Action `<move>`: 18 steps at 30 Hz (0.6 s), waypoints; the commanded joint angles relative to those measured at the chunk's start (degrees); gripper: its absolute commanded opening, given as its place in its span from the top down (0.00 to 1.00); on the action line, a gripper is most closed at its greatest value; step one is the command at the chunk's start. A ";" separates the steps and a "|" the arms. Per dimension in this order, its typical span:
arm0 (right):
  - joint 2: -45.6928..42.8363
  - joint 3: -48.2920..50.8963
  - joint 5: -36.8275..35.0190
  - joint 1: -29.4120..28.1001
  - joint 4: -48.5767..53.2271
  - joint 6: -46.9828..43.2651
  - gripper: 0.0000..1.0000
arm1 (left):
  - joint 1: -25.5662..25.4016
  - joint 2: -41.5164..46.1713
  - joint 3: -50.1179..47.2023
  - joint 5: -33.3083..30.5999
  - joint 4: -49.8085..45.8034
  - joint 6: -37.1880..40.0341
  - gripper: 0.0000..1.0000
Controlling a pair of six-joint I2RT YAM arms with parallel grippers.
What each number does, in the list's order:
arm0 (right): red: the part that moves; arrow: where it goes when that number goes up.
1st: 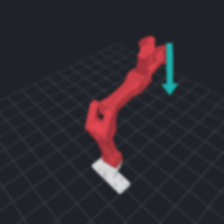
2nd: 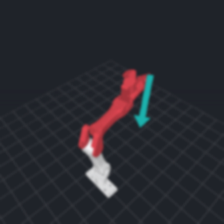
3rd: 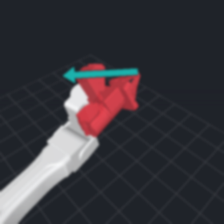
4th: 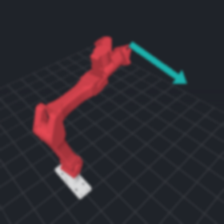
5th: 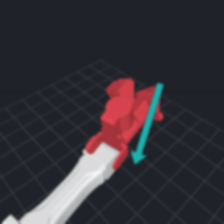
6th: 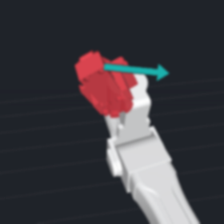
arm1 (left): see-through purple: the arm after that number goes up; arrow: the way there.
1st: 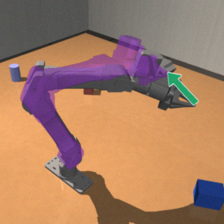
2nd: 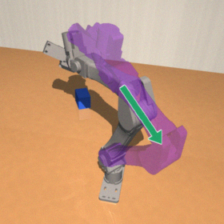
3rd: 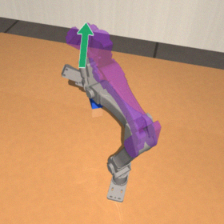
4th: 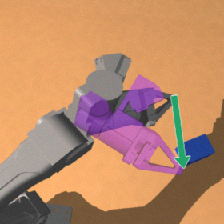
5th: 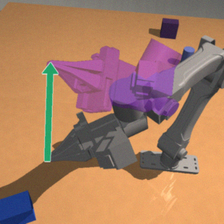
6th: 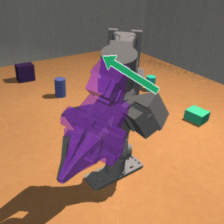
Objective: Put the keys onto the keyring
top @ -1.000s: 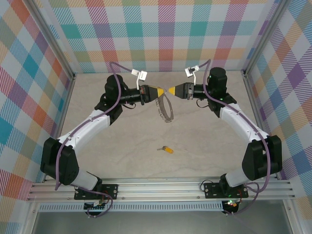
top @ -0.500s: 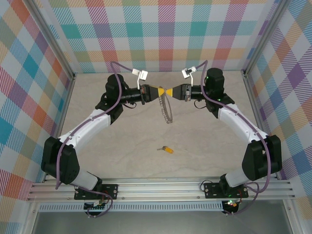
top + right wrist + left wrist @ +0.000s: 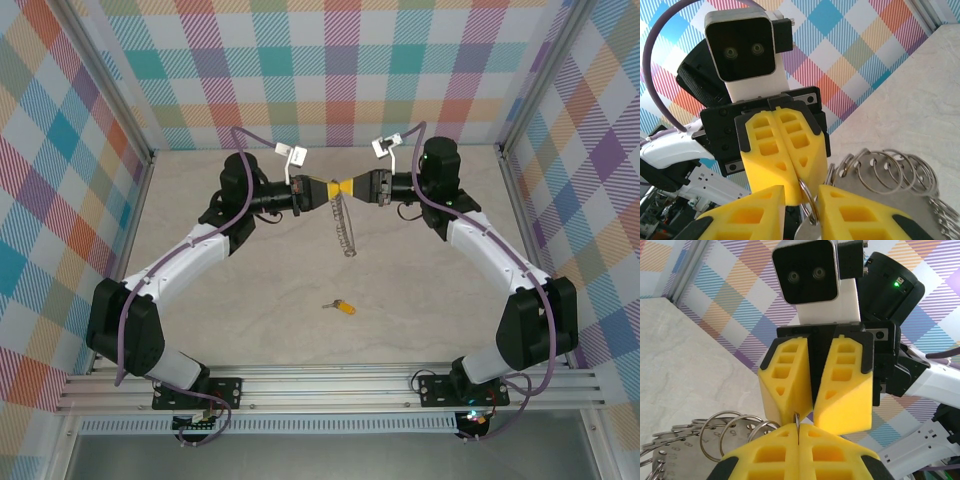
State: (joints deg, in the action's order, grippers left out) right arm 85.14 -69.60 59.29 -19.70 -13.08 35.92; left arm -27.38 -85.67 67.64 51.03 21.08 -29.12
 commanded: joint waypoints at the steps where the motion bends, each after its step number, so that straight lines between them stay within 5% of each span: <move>1: 0.39 -1.85 1.95 -0.60 -2.18 -0.02 0.86 | -0.83 0.30 2.24 1.12 1.85 0.13 1.00; 9: -1.27 -0.46 1.83 -0.60 0.36 -2.45 1.00 | -0.92 1.03 2.57 -0.11 0.64 0.93 1.00; 14: -3.07 0.62 -0.24 -0.59 1.39 -4.23 1.00 | -0.91 1.92 3.35 -4.66 -2.31 1.14 0.98; 18: -5.58 1.73 -4.03 -0.42 0.15 -5.39 1.00 | -0.84 5.75 1.94 -15.21 -5.33 1.03 0.55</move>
State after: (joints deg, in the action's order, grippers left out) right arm 83.05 -68.45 56.80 -19.66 -11.55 32.93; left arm -28.01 -84.60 68.58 44.25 16.78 -28.75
